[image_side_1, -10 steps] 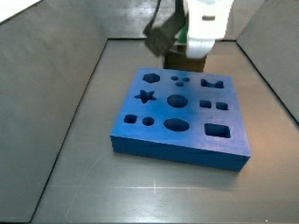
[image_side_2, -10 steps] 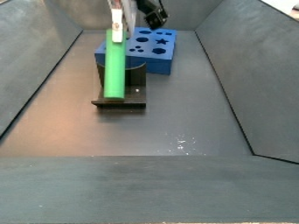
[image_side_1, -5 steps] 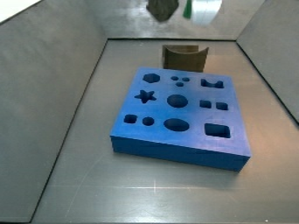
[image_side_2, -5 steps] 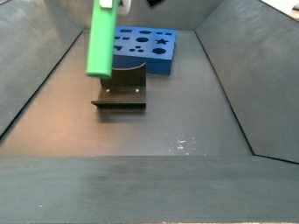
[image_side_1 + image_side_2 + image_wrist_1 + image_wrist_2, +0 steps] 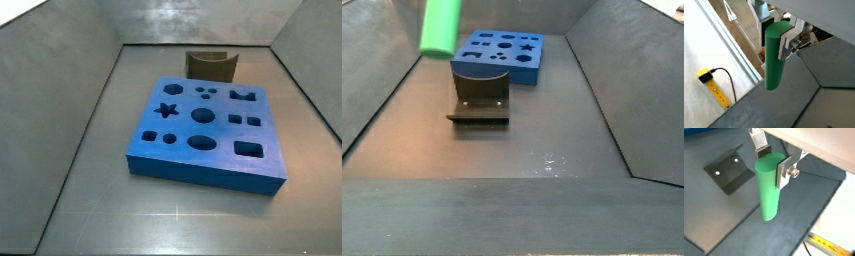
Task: Pick up the oval object. Move up. Place the oval object on the fixture. Regrasp the oval object. Move to above the board. Insert the oval object.
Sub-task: Move to above the board.
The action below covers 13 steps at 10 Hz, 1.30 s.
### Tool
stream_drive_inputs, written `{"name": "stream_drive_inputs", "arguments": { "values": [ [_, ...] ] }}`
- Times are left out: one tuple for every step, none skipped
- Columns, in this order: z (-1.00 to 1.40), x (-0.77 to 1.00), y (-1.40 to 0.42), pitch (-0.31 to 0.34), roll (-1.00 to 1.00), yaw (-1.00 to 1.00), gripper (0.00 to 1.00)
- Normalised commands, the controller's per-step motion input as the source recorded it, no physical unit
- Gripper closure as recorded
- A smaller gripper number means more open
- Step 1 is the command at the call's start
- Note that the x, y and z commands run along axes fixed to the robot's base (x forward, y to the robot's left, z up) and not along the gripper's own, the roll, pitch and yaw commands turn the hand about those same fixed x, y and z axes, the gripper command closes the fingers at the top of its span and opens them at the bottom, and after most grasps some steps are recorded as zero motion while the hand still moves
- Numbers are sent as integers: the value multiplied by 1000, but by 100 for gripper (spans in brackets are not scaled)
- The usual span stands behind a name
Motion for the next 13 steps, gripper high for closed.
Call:
{"name": "stream_drive_inputs", "arguments": {
  "values": [
    [1000,-9,193,106,-96,-19,100],
    [1000,-8,173,112,-95,-3,100],
    [1000,-4,150,123,-89,17,100],
    [992,1,127,130,-84,31,100],
    [879,3,96,137,-82,39,100],
    [661,8,43,150,-73,56,100],
    [449,12,14,163,-66,73,100],
    [296,16,2,164,-66,83,100],
    [-115,-418,-1000,105,-553,1000,100],
    [-133,-414,-1000,98,-542,1000,100],
    [-126,-404,-1000,72,-527,1000,100],
    [-136,-396,-1000,48,-523,1000,100],
    [-123,-385,-1000,14,-505,1000,100]
  ]
}}
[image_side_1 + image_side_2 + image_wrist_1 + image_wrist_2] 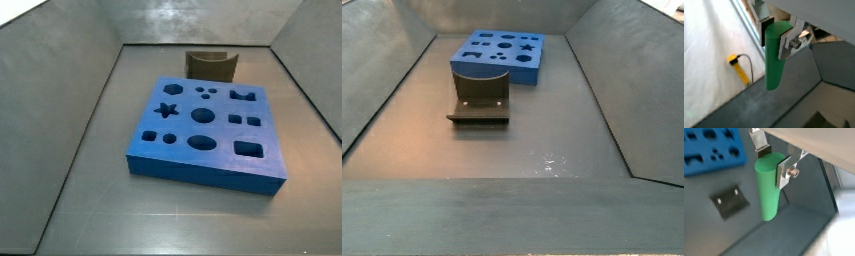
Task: Pick up the oval object. Move up. Place the oval object on the fixture. Regrasp the oval object. Move to above the board. Insert the oval object.
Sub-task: Move to above the board.
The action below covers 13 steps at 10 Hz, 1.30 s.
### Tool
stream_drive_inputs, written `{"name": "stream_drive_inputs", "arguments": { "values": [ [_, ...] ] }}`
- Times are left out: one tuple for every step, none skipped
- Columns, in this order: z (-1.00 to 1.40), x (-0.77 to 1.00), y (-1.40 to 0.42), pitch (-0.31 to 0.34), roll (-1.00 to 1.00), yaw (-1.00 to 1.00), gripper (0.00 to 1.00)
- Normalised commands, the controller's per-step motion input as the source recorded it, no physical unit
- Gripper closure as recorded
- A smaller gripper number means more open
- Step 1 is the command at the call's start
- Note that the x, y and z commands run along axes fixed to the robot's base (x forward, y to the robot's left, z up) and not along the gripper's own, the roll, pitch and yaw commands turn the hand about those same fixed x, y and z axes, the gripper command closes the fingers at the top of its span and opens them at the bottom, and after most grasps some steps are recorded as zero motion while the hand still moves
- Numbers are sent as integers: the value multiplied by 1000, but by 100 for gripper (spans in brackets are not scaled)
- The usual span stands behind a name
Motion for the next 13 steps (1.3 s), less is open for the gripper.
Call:
{"name": "stream_drive_inputs", "arguments": {
  "values": [
    [-124,-376,-1000,-12,-491,1000,100],
    [-124,-363,-1000,-37,-479,1000,100],
    [-113,-350,-1000,-67,-460,1000,100],
    [-111,-338,-1000,-92,-444,1000,100],
    [-108,-327,-1000,-114,-428,1000,100],
    [-93,-314,-1000,-145,-405,1000,100],
    [-90,-299,-1000,-171,-387,1000,100],
    [-78,-221,-760,-203,-364,1000,100],
    [-68,-158,-572,-221,-356,1000,100],
    [-39,-91,-277,-256,-334,1000,100],
    [-27,-79,-191,-276,-324,1000,100],
    [-14,-80,-51,-337,-298,1000,100],
    [-8,-81,-17,-366,-287,1000,100]
  ]
}}
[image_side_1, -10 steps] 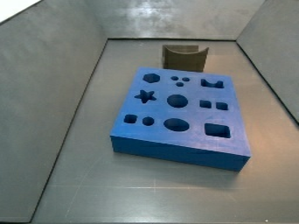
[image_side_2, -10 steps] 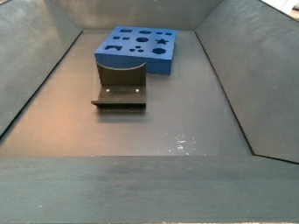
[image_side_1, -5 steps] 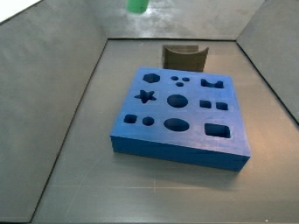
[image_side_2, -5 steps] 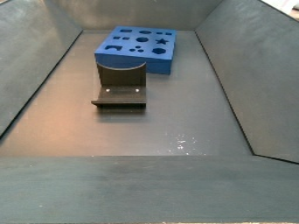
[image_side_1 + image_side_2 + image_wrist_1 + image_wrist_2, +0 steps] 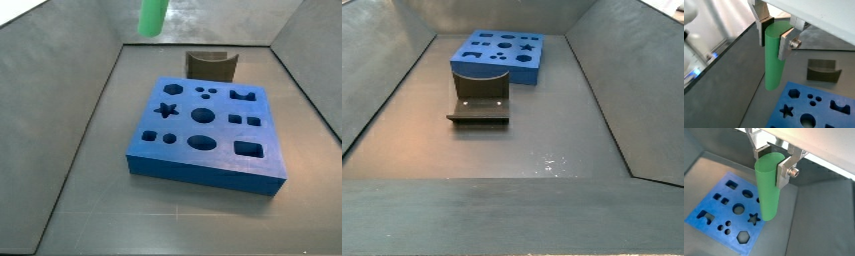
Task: Pick up the oval object. Move up. Place the oval object on the fixture. Regrasp the oval object. Move to above the board. Insert the oval object.
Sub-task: Move to above the board.
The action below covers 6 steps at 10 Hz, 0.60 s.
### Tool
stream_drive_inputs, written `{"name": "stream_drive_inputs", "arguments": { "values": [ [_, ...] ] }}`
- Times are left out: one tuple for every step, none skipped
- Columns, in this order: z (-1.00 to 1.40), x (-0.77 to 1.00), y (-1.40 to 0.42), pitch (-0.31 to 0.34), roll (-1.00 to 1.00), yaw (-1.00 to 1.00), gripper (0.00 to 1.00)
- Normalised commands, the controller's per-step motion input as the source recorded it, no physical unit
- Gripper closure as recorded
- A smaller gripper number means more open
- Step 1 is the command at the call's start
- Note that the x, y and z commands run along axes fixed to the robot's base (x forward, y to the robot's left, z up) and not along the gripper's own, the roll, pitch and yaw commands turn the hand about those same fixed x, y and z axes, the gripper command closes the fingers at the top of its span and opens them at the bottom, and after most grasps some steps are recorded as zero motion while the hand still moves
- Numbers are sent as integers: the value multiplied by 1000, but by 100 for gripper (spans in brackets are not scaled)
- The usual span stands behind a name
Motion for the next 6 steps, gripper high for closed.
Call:
{"name": "stream_drive_inputs", "arguments": {
  "values": [
    [-5,-95,6,-427,-263,1000,100],
    [-8,-92,11,-474,-243,1000,100],
    [-5,-87,18,-523,-219,1000,100],
    [-5,-82,18,-576,-197,995,100],
    [-8,-71,16,-437,-106,645,100],
    [-4,-64,13,-318,-64,413,100]
  ]
}}
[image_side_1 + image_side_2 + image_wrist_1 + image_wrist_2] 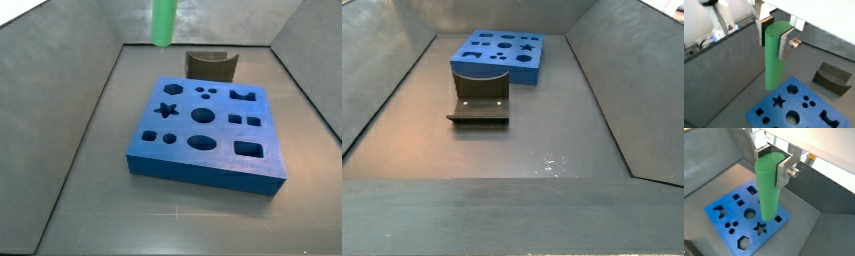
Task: Pick up the oval object. Move up. Place the oval object on the fixture. Regrasp the oval object. Move to above the board. Insert the oval object.
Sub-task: Move to above the board, then insert the oval object.
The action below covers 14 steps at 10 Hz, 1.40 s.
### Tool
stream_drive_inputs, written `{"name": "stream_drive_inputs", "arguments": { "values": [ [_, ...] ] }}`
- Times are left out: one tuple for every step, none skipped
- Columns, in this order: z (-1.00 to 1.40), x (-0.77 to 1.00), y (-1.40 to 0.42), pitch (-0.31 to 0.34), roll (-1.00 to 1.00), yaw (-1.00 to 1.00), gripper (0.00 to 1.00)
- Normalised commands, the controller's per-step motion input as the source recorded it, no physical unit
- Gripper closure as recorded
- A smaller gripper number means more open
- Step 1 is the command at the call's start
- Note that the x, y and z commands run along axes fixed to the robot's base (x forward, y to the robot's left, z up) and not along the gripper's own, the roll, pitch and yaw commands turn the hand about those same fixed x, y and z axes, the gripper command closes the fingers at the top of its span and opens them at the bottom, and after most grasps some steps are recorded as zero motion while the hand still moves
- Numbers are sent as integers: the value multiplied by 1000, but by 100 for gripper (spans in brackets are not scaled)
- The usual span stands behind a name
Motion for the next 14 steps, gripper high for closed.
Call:
{"name": "stream_drive_inputs", "arguments": {
  "values": [
    [-3,-45,15,-216,-41,247,100],
    [0,20,0,0,0,0,100],
    [0,0,-83,-4,0,0,100],
    [-103,151,-217,0,0,-26,100],
    [-183,383,-323,19,13,-43,100],
    [-194,654,-354,36,0,-220,100],
    [-231,591,-294,0,0,-366,100],
    [-223,443,-240,0,0,-554,100],
    [-209,391,-229,0,0,-606,100],
    [-223,280,-203,0,0,-717,100],
    [-189,117,-163,-7,-4,-866,100],
    [-171,0,-146,-39,-13,-966,100],
    [-169,0,-131,-39,-13,-980,100],
    [-174,0,-97,-36,-16,-1000,100]
  ]
}}
